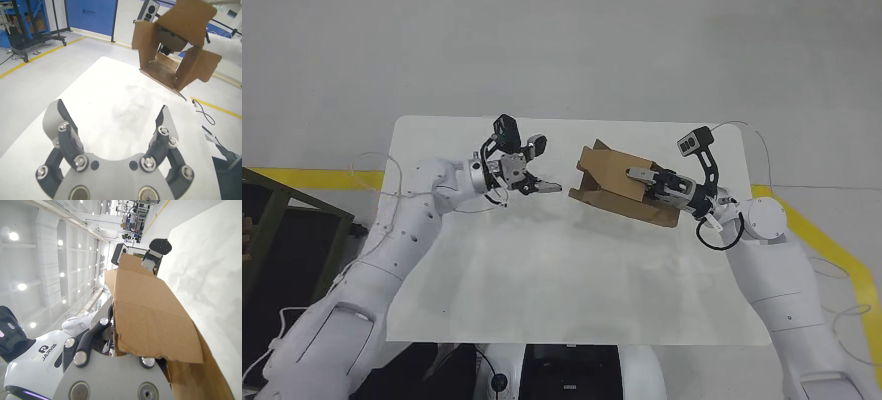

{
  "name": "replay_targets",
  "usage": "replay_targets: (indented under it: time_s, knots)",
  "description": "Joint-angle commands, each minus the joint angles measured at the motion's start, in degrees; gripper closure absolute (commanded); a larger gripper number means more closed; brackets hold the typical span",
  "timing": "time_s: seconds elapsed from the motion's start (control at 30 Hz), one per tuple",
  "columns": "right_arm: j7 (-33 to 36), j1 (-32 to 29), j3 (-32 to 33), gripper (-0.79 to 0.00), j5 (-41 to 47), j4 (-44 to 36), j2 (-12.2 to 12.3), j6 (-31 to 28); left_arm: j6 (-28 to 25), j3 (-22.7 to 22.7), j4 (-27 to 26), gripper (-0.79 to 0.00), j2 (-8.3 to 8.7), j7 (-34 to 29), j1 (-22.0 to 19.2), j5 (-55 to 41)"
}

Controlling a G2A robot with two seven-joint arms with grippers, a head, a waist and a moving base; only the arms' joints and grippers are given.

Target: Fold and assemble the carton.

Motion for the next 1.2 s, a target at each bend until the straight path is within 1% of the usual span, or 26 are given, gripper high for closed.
replay_targets:
  time_s: [0.0,0.1,0.27,0.37,0.47,0.57,0.63,0.67,1.17]
  knots:
    - [0.0,0.0,0.0,0.0,0.0,0.0,0.0,0.0,0.0,1.1,-0.7,-0.785,1.15,1.1,0.0,0.5]
    - [0.0,0.0,0.0,0.0,0.0,0.0,0.0,0.0,0.0,2.9,-3.7,-0.785,3.49,4.7,0.9,2.5]
    - [0.0,0.0,0.0,0.0,0.0,0.0,0.0,0.0,0.0,4.2,-8.8,-0.785,7.0,11.8,1.9,11.2]
    - [0.0,0.0,0.0,0.0,0.0,0.0,0.0,0.0,0.0,4.5,-10.4,-0.785,8.46,16.8,2.1,16.1]
    - [0.0,0.0,0.0,0.0,0.0,0.0,0.0,0.0,0.0,5.0,-11.3,-0.785,9.37,21.5,2.0,18.7]
    - [0.0,0.0,0.0,0.0,0.0,0.0,0.0,0.0,0.0,6.1,-11.5,-0.785,9.89,24.2,1.6,19.3]
    - [0.0,0.0,0.0,0.0,0.0,0.0,0.0,0.0,0.0,7.6,-10.8,-0.785,10.12,25.1,1.1,17.6]
    - [0.0,0.0,0.0,0.0,0.0,0.0,0.0,0.0,0.0,8.8,-10.2,-0.785,10.15,24.6,0.9,15.8]
    - [0.0,0.0,0.0,0.0,0.0,0.0,0.0,0.0,0.0,8.8,-10.2,-0.785,10.15,24.6,0.9,15.8]
